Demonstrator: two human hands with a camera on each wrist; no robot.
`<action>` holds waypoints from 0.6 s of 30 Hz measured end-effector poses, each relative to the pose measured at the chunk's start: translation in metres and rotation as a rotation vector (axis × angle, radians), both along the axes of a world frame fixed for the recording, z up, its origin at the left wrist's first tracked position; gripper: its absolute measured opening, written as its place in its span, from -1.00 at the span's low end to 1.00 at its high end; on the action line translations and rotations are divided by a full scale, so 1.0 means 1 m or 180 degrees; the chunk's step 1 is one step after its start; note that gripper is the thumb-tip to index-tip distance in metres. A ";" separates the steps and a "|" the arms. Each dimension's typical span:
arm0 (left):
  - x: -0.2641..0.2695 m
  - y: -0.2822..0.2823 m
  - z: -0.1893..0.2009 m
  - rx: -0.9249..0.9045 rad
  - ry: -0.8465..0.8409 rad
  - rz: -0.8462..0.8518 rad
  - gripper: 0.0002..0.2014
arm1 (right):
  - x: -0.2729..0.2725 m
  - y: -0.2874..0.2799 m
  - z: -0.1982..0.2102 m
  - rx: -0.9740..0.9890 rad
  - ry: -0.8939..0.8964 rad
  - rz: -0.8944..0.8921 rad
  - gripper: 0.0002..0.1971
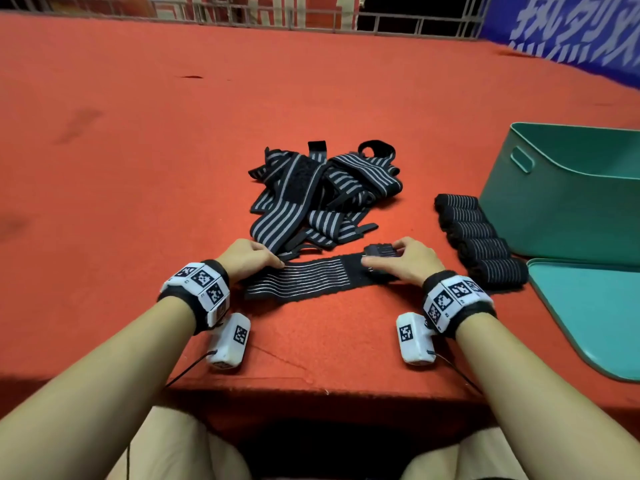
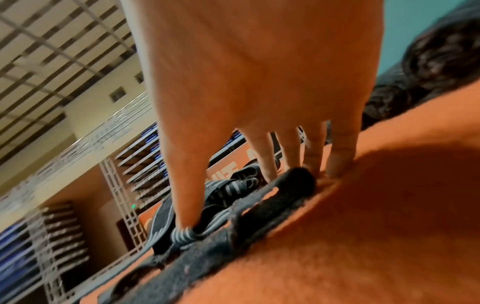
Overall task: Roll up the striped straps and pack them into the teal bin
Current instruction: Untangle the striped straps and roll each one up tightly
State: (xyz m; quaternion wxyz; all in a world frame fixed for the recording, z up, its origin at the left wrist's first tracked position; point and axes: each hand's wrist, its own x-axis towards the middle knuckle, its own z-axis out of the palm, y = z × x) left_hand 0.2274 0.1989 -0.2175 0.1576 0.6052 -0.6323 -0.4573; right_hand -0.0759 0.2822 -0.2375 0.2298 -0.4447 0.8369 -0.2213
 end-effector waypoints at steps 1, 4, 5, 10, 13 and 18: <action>-0.002 0.002 0.001 0.0023 0.0029 0.0022 -0.85 | 0.003 -0.001 -0.001 0.0163 0.0236 0.0162 -0.16; -0.006 0.006 0.005 0.0053 -0.0069 -0.0060 -0.79 | 0.005 -0.005 0.000 0.0215 0.0643 0.0249 -0.47; -0.007 0.009 0.008 0.0030 -0.0173 -0.0157 -0.80 | 0.003 -0.006 0.002 0.0125 0.0604 0.0206 -0.62; -0.008 0.015 0.020 -0.0723 0.0075 -0.0452 -0.73 | -0.013 -0.009 0.011 -0.1046 -0.0638 -0.0440 -0.82; -0.009 0.012 0.020 -0.1342 0.0437 -0.0262 -0.69 | -0.017 -0.003 0.029 -0.2116 -0.2087 -0.0806 -0.80; -0.025 0.008 0.023 -0.2099 -0.0055 0.0485 -0.66 | 0.002 0.004 0.070 -0.2945 -0.2988 -0.0189 -0.80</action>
